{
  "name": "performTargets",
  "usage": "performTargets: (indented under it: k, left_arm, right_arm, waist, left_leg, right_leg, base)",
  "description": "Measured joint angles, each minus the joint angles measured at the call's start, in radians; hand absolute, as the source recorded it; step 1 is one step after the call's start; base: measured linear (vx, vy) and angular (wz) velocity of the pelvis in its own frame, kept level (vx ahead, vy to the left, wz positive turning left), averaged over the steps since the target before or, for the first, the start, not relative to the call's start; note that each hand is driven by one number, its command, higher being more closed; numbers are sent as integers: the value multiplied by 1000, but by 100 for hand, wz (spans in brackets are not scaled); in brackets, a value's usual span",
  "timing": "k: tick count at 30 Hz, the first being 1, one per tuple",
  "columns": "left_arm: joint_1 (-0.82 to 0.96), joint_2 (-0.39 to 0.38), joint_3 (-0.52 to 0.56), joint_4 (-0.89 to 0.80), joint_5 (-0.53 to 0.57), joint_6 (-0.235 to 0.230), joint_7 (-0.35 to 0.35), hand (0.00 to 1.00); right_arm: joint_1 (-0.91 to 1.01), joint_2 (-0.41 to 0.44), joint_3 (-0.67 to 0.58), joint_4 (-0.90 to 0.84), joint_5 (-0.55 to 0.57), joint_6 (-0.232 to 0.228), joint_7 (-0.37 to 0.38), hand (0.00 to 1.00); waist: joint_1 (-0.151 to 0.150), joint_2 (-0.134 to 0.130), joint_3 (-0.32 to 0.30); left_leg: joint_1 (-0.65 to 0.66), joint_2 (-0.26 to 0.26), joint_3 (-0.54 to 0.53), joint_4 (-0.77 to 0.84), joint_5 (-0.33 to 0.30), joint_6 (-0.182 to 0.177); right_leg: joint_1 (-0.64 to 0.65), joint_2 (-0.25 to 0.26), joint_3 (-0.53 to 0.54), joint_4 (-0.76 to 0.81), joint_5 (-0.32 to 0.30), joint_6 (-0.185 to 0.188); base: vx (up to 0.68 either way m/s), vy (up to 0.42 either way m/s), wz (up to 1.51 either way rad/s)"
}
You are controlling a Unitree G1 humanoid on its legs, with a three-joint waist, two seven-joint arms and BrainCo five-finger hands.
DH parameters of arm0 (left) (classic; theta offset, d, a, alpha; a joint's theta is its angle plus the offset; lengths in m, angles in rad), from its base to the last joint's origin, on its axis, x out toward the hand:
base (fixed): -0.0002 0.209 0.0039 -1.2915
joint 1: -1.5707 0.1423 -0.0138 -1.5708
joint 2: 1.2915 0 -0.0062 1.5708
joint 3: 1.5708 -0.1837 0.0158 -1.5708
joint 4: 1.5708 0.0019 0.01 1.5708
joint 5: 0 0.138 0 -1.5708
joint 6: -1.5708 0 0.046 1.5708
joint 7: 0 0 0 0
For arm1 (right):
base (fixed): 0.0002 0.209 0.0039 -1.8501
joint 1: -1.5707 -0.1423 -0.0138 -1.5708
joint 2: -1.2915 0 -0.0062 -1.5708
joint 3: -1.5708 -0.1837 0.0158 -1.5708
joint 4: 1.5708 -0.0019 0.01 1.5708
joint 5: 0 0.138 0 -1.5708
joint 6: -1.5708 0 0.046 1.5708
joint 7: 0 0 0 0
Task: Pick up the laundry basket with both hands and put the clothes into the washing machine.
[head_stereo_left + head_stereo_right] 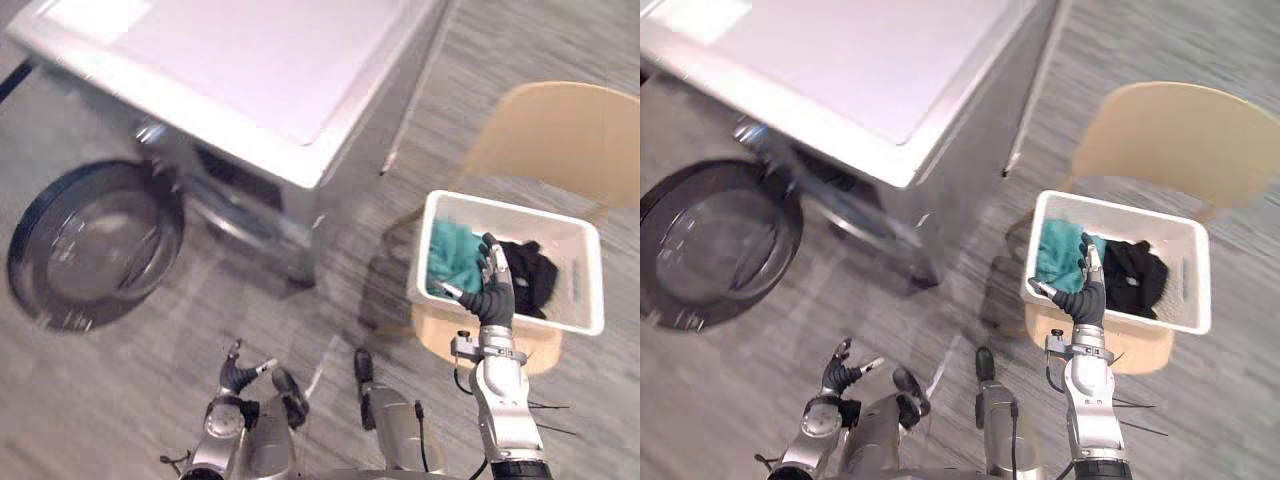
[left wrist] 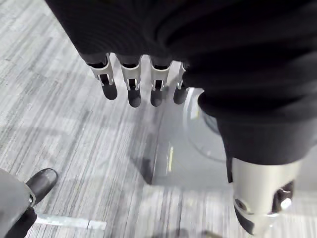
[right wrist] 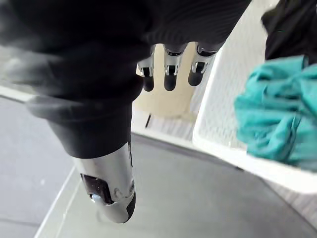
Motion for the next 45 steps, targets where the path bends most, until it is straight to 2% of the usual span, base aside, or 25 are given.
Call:
performTargets:
  k: [1,2,5,6,7,8,9,10,11,12,13,14,15,16,17,20,24,27,31,32,36,37,38,42,45]
  left_arm:
    - [-1,2,0,17,0,0,0,0]
    - [-4,3,1,37,0,1,-1,0]
    - [3,-2,8,63,1,5,-12,0]
    - [6,-5,10,74,1,5,-20,0]
    - [13,-15,10,79,0,5,-21,0]
    - [21,-33,9,89,0,4,-22,0]
    - [20,-43,8,94,-1,4,-23,0]
    - [21,-48,8,94,-1,1,-23,0]
    - [23,-51,8,95,-1,-3,-23,0]
    - [27,-48,10,94,-3,-3,-23,0]
    - [28,-41,10,90,-4,-7,-21,0]
    - [28,-36,9,90,-8,-12,-21,0]
    - [29,-36,9,90,-9,-13,-21,0]
    - [38,-39,9,93,-11,-13,-22,0]
    - [35,-29,9,95,-19,-13,-20,0]
    - [41,-8,10,104,-21,-17,-20,0]
    - [42,18,10,134,-21,-16,-19,0]
    - [20,18,12,133,-24,-17,-18,0]
    - [-7,19,13,131,-53,-22,-15,0]
    - [-14,18,11,135,-68,-21,-14,0]
    - [-57,12,7,145,-97,-22,-13,0]
    - [-86,7,3,158,-115,-23,-12,0]
    - [-102,5,-1,163,-131,-24,-6,0]
    - [-155,-14,-13,175,-164,-24,11,0]
    - [-181,-16,-35,175,-180,-28,20,0]
  right_arm:
    - [3,0,2,19,-12,3,0,0]
    - [12,1,2,25,-16,11,0,0]
    - [16,-8,13,25,-33,24,1,0]
    - [24,-18,23,26,-40,24,1,0]
    - [24,-31,34,34,-50,24,1,0]
    - [23,-53,53,56,-61,26,3,0]
    - [24,-64,64,63,-66,27,3,0]
    - [23,-66,66,68,-70,28,3,0]
    - [17,-80,67,79,-81,30,3,0]
    - [12,-85,68,89,-89,30,4,0]
    - [8,-96,73,113,-101,35,6,0]
    - [2,-106,84,144,-122,42,8,0]
    - [0,-119,88,157,-132,44,8,0]
    - [-3,-142,99,173,-153,51,7,0]
    - [-12,-139,120,202,-175,64,9,0]
    - [-42,-145,136,231,-220,65,13,0]
    - [-229,-185,228,399,-289,67,12,0]
    - [-413,-220,290,533,-328,77,7,0]
    - [-607,-243,326,706,-384,123,4,0]
    - [-665,-251,327,761,-409,139,-3,0]
    - [-807,-284,327,944,-467,176,-37,0]
    - [-863,-299,327,1014,-492,204,-44,0]
    - [-902,-303,327,1048,-506,226,-48,100]
    - [-973,-325,327,1121,-536,263,-79,100]
    - [-1022,-346,327,1136,-541,265,-103,100]
  waist:
    - [-1,2,-13]
    - [-2,1,-20]
    - [-6,3,-22]
    - [-4,8,-25]
    - [0,14,-29]
    - [-1,21,-31]
    - [-2,21,-31]
    - [2,20,-32]
    - [8,20,-32]
    - [10,20,-32]
    - [18,21,-33]
    - [30,28,-37]
    - [35,38,-42]
    - [44,74,-54]
    - [56,56,-57]
    - [60,53,-58]
    - [80,54,-32]
    - [103,62,41]
    - [123,65,126]
    - [144,65,130]
    - [166,75,139]
    - [173,83,146]
    - [175,88,151]
    - [193,117,168]
    - [196,121,171]
  left_leg:
    - [19,14,24,13,-10,-16]
    - [51,24,61,28,-14,-23]
    - [100,74,94,87,-14,-23]
    - [103,120,88,173,-14,-22]
    - [97,158,66,250,-8,-8]
    - [63,192,-33,369,33,55]
    - [25,187,-133,431,37,71]
    - [-2,163,-200,453,10,50]
    - [-53,107,-310,449,-44,22]
    - [-75,79,-353,429,-59,19]
    - [-105,24,-416,349,-66,18]
    - [-118,-25,-468,220,-55,2]
    - [-118,-41,-493,144,-30,-23]
    - [-130,-56,-526,25,68,-27]
    - [-116,-82,-525,37,68,-28]
    - [-118,-135,-544,26,69,-26]
    - [-144,-162,-560,-4,88,4]
    - [-203,-161,-583,-21,116,17]
    - [-241,-176,-606,-72,163,26]
    - [-271,-180,-611,-77,171,28]
    - [-331,-193,-639,-94,200,36]
    - [-348,-200,-649,-112,218,39]
    - [-365,-203,-657,-117,226,41]
    - [-403,-214,-681,-143,253,44]
    - [-413,-218,-692,-196,286,40]
  right_leg:
    - [15,-8,-57,-1,12,-1]
    - [28,3,-38,4,31,34]
    - [24,38,37,30,15,33]
    - [24,57,67,45,-4,28]
    - [25,73,93,57,-13,19]
    - [48,90,129,57,-18,9]
    - [67,88,151,46,-20,7]
    - [76,82,168,37,-20,7]
    - [91,70,194,17,-19,8]
    - [99,65,203,8,-17,12]
    - [109,51,217,-2,-11,22]
    - [113,40,224,-3,-3,35]
    - [114,41,224,-4,1,43]
    - [119,60,226,-6,-1,66]
    - [127,41,240,-18,-1,96]
    - [159,-5,221,-65,13,123]
    - [139,-17,200,-75,22,135]
    - [75,-14,189,-49,27,128]
    - [26,-22,164,-33,33,121]
    - [-10,-25,164,-25,36,120]
    - [-59,-31,141,-25,45,115]
    - [-77,-34,136,-25,49,114]
    - [-91,-35,132,-25,50,114]
    - [-123,-39,110,-30,55,114]
    - [-148,-36,105,-38,59,109]
  base:
    - [186,-50,-135]
    - [170,-71,-102]
    - [135,-124,-105]
    - [140,-146,-94]
    - [203,-166,-116]
    - [178,-112,-93]
    - [154,-58,-73]
    - [127,2,-51]
    - [127,23,-44]
    - [144,58,-47]
    - [122,106,-44]
    - [110,132,-43]
    - [126,242,-45]
    - [152,244,-33]
    - [158,245,-19]
    - [93,151,30]
    - [-3,52,20]
    - [-107,-19,17]
    - [-84,-3,23]
    - [-47,15,4]
    - [-18,25,23]
    - [-13,27,23]
    - [-14,30,24]
    - [-10,14,18]
    - [-12,0,10]
